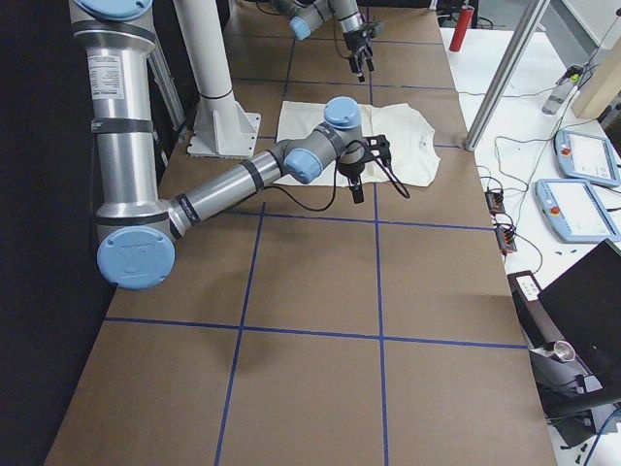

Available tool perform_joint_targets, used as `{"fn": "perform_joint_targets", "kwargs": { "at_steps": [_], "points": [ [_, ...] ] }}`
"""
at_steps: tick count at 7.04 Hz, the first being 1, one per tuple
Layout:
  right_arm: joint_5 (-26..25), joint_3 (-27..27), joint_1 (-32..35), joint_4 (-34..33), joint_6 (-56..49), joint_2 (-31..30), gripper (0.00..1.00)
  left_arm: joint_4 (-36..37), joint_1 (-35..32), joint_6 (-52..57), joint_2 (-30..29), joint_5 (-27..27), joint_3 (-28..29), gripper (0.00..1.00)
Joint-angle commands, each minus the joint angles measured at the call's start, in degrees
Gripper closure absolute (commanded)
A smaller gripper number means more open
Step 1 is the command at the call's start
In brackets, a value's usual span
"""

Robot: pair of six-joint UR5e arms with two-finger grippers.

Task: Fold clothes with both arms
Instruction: 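Lower both grippers toward the bottom hem corners of the shirt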

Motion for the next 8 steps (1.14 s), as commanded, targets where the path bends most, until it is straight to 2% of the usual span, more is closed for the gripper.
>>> {"fn": "perform_joint_targets", "kwargs": {
  "at_steps": [1,2,3,4,5,6,7,8],
  "points": [
    [-12.68,9.00,-14.73,0.09,18.78,-3.38,0.00,-0.63,0.08,-9.05,13.12,-3.29,-11.67,0.00],
    [-16.92,13.05,-20.80,0.09,27.12,-6.27,0.02,-0.98,0.95,-14.42,16.66,-2.79,-15.19,0.00],
    [-20.27,16.66,-26.52,0.18,35.99,-9.43,0.03,-2.20,4.70,-21.26,20.95,-1.83,-18.01,0.02],
    [-28.14,18.52,-33.80,0.18,44.35,-10.25,0.04,-7.44,10.14,-29.16,24.65,3.67,-18.38,0.12],
    [-34.30,19.15,-40.22,0.27,51.92,-10.17,0.06,-11.67,16.37,-37.42,28.26,8.94,-18.30,0.26],
    [-39.33,19.76,-44.81,0.36,57.39,-9.99,0.10,-11.97,21.22,-42.98,30.47,11.78,-18.13,0.34],
    [-43.29,19.86,-48.16,0.36,59.44,-9.56,0.11,-12.06,26.14,-46.78,32.93,16.59,-17.86,0.36],
    [-43.59,19.86,-48.63,0.36,59.46,-8.94,0.09,-11.89,29.41,-49.60,33.12,19.08,-16.64,0.36]
  ]
}}
